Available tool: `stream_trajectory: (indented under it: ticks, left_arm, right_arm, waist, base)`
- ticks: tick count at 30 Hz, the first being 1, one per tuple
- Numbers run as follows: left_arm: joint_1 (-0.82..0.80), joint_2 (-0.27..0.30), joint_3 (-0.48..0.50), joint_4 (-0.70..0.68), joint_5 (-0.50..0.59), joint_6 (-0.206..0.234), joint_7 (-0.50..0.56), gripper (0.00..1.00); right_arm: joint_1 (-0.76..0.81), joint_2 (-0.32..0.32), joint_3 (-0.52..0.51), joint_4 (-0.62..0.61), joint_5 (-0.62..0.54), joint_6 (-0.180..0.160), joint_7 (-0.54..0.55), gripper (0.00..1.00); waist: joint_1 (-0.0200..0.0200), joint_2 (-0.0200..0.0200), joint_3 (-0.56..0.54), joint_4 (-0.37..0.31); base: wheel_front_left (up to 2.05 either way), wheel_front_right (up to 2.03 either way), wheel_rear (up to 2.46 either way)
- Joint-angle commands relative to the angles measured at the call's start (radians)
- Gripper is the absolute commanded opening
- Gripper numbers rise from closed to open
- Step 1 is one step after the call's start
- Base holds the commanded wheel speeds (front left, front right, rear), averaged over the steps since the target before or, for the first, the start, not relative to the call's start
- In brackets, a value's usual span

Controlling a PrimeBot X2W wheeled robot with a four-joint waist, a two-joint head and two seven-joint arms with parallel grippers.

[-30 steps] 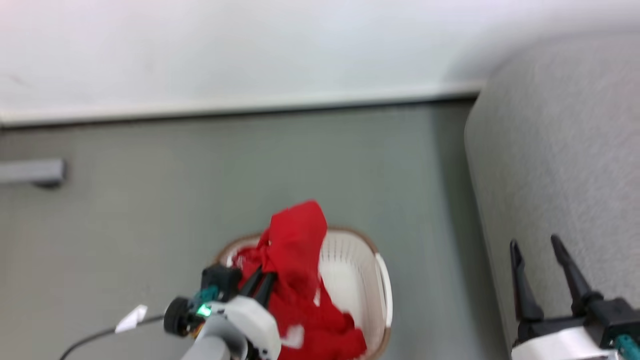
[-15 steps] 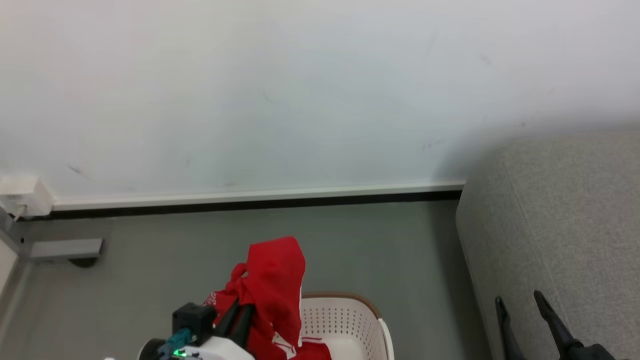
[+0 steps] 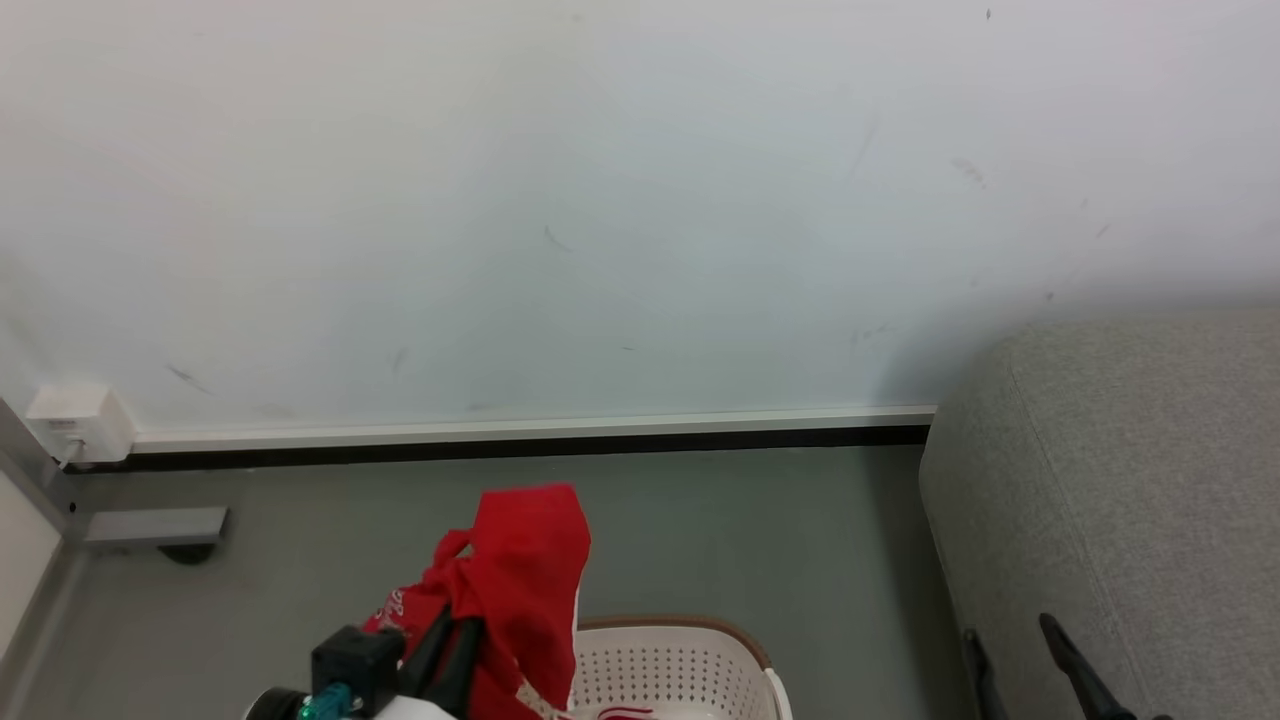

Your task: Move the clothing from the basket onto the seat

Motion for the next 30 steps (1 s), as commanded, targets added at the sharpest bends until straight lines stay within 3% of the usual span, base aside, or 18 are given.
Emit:
stream_trajectory:
  ticks: [1,12,25,30]
  left_arm:
    - [0.0,0.01,-0.004,-0.021,0.01,0.001,0.004,0.0]
    - [-0.073,0.016,-0.065,-0.164,0.039,-0.033,0.062,0.0]
    - [-0.157,-0.024,-0.174,-0.227,0.062,-0.093,0.135,0.0]
    - [-0.182,-0.045,-0.216,-0.221,0.063,-0.113,0.144,0.0]
  right_arm:
    - [-0.003,-0.004,0.012,-0.004,-0.01,-0.002,0.0,1.0]
    - [-0.05,-0.004,0.112,-0.025,-0.022,-0.002,0.0,1.0]
    - [-0.137,-0.004,0.41,-0.062,-0.025,-0.002,0.001,1.0]
    - [-0.177,-0.014,0.463,-0.042,-0.048,-0.002,0.001,1.0]
  waist:
    - [0.0001,-0.0001,0.001,0.002]
    - [0.0001,-0.0001,-0.001,0.01]
    - [0.0001,-0.0001,0.006,-0.009]
    - [0.0001,-0.0001,0.008,-0.012]
  base:
    - [0.0,0.0,0.0]
    - [0.0,0.0,0.0]
    - [0.0,0.0,0.0]
    - [0.0,0.0,0.0]
